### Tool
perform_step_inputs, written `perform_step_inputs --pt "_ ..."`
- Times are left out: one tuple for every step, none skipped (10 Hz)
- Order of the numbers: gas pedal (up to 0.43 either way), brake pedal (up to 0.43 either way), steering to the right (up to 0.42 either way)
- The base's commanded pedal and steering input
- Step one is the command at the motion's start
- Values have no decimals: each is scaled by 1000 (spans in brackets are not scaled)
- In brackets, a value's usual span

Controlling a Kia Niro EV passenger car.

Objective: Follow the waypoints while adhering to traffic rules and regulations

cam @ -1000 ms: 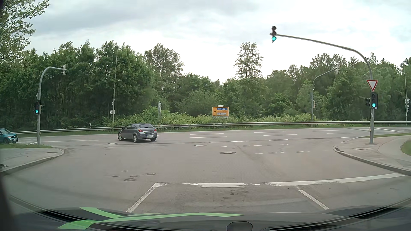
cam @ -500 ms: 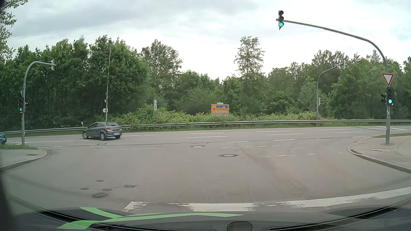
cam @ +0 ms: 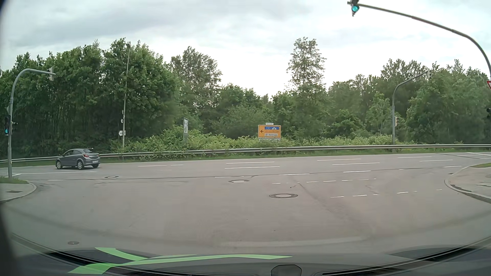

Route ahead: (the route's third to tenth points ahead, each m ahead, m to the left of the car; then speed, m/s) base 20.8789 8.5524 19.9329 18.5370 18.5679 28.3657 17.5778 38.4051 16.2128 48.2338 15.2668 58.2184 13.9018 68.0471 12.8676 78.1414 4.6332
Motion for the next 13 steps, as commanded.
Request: perform_step_inputs --pt "79 0 -91" --pt "79 0 -99" --pt "59 0 -107" --pt "47 0 -115" --pt "59 0 -120" --pt "59 0 -122" --pt "59 0 -122" --pt "59 0 -123" --pt "59 0 -127" --pt "59 0 -136" --pt "59 0 -139" --pt "67 0 -142" --pt "67 0 -148"
